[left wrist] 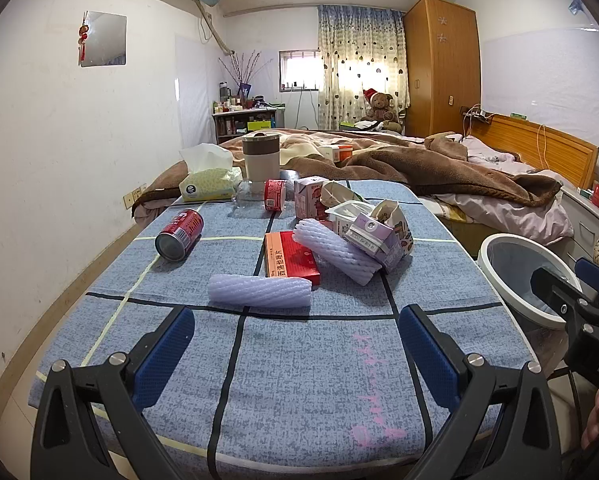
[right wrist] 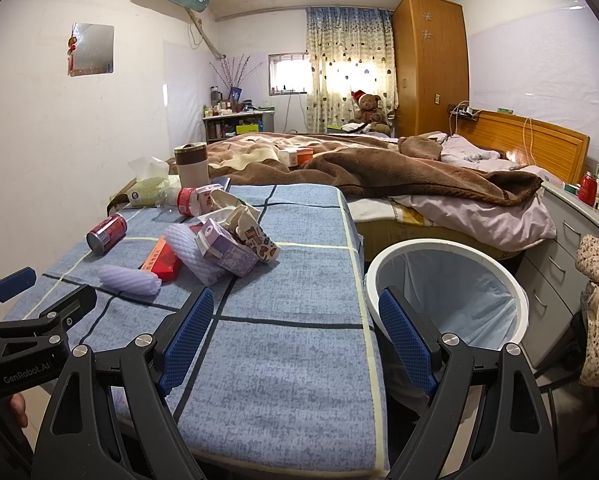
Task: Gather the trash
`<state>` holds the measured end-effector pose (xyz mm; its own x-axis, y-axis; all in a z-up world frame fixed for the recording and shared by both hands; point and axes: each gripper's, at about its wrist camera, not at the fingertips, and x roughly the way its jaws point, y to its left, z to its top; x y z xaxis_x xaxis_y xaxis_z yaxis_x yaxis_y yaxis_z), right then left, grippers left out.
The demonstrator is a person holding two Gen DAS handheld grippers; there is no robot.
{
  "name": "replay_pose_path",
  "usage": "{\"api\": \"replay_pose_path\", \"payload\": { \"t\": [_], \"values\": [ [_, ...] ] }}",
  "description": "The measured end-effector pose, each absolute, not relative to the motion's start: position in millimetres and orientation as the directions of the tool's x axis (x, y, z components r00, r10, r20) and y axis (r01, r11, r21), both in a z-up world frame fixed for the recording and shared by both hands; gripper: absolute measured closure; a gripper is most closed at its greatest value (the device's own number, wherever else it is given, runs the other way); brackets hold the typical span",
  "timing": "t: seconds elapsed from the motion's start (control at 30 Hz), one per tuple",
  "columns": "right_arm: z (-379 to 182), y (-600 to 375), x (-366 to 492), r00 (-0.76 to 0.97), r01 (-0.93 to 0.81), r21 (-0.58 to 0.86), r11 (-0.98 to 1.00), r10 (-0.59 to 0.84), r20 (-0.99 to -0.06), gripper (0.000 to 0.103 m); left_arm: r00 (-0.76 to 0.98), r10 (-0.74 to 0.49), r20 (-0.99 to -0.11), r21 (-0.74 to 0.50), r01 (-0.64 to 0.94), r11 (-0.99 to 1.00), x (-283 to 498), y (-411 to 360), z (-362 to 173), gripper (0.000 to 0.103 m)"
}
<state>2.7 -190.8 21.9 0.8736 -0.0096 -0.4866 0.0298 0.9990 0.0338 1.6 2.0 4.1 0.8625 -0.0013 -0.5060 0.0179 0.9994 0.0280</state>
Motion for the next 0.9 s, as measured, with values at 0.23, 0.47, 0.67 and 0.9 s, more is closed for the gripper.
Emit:
{"api": "replay_pose_path", "payload": {
  "t": [0.23, 0.47, 0.67, 0.9],
  "values": [
    [21.5, -191.9, 3.2, 0.873, 0.031, 0.033, 0.999, -0.011, -0.488, 0.017, 0.86, -0.001, -0.51, 0.026, 0.017, 1.0, 2.4, 3.3, 2.0, 0.0],
    [19.0, -195.1, 8.3, 0.868, 0.028, 0.039, 0.999, -0.005, -0.496, 0.017, 0.847, -0.002, -0.531, 0.022, 0.016, 1.0, 11.8, 8.5, -4.0, 0.0],
    [12.0, -195.3, 29.5, 0.863, -0.005, 0.044, 0.999, 0.027, -0.504, 0.017, 0.816, 0.015, -0.578, 0.017, -0.006, 1.0, 31.2, 27.8, -13.7, 0.0],
    [8.2, -192.1, 64.8, 0.854, -0.029, 0.061, 0.998, 0.056, -0.516, 0.017, 0.798, 0.005, -0.603, -0.026, -0.026, 0.999, 57.9, 60.7, -18.1, 0.0]
  ]
}}
